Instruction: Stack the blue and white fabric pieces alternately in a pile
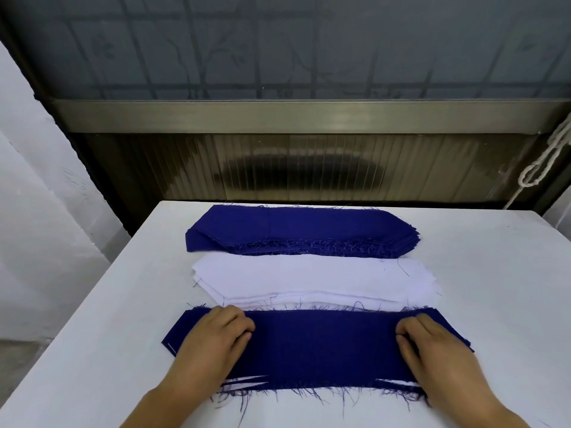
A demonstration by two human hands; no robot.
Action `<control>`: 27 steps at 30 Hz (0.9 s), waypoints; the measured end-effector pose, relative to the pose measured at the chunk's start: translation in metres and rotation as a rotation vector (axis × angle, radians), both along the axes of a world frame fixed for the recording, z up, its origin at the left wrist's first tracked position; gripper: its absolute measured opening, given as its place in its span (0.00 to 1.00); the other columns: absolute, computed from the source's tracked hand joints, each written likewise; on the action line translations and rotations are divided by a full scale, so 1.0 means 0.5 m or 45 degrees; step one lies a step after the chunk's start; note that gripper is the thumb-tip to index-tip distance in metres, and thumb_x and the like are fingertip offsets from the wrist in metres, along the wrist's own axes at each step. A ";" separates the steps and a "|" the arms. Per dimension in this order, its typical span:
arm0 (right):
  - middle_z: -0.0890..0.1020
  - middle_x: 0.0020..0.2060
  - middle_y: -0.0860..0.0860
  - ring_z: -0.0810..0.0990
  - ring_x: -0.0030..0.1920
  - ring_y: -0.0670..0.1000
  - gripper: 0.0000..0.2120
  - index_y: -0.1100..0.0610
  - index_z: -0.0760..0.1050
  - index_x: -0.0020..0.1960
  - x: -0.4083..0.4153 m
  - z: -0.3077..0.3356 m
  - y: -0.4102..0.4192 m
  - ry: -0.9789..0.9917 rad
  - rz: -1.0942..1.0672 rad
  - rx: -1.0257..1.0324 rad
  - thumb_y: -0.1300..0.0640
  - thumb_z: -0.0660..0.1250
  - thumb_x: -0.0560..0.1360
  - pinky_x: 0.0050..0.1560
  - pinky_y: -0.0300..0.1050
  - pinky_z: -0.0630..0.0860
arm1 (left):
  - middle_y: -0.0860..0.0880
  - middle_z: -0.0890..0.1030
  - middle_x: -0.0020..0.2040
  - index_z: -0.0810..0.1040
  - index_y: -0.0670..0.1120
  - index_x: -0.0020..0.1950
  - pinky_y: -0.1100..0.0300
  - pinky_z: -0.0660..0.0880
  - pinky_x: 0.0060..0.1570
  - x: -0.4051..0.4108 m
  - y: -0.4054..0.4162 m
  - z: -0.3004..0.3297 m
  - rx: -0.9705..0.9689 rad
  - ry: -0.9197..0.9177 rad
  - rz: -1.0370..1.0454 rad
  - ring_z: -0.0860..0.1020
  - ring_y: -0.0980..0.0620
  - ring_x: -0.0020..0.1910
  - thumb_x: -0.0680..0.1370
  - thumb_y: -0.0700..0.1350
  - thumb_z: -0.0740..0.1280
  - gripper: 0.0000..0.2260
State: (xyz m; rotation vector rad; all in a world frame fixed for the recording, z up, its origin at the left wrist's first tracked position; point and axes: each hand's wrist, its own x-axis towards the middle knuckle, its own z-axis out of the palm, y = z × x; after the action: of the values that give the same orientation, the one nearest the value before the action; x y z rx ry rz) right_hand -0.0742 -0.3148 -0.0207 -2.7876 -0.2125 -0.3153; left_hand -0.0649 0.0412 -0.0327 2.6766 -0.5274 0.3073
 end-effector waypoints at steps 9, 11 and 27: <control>0.77 0.38 0.44 0.75 0.36 0.46 0.06 0.47 0.70 0.43 0.009 0.023 -0.034 0.179 -0.210 -0.209 0.50 0.59 0.78 0.36 0.42 0.74 | 0.60 0.75 0.42 0.78 0.54 0.44 0.64 0.71 0.40 0.007 0.040 0.014 0.085 -0.025 0.128 0.72 0.58 0.39 0.76 0.45 0.70 0.04; 0.76 0.36 0.44 0.74 0.35 0.45 0.07 0.47 0.69 0.42 0.019 0.038 -0.032 0.202 -0.235 -0.307 0.49 0.58 0.78 0.35 0.39 0.72 | 0.59 0.75 0.40 0.79 0.52 0.42 0.62 0.74 0.36 0.013 0.037 0.022 0.090 0.000 0.161 0.74 0.57 0.38 0.73 0.41 0.73 0.07; 0.74 0.68 0.50 0.71 0.68 0.51 0.19 0.56 0.71 0.70 0.293 0.050 0.032 -0.094 0.076 0.045 0.60 0.62 0.79 0.69 0.44 0.66 | 0.49 0.67 0.74 0.65 0.46 0.76 0.58 0.58 0.73 0.270 -0.057 0.056 0.171 -0.185 0.271 0.65 0.50 0.73 0.82 0.44 0.60 0.21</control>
State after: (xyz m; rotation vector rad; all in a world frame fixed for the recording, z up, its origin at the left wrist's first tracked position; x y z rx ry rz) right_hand 0.0723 -0.2988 0.0041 -2.7315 -0.3035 -0.4032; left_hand 0.0702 0.0127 -0.0046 2.8610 -0.3145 0.5488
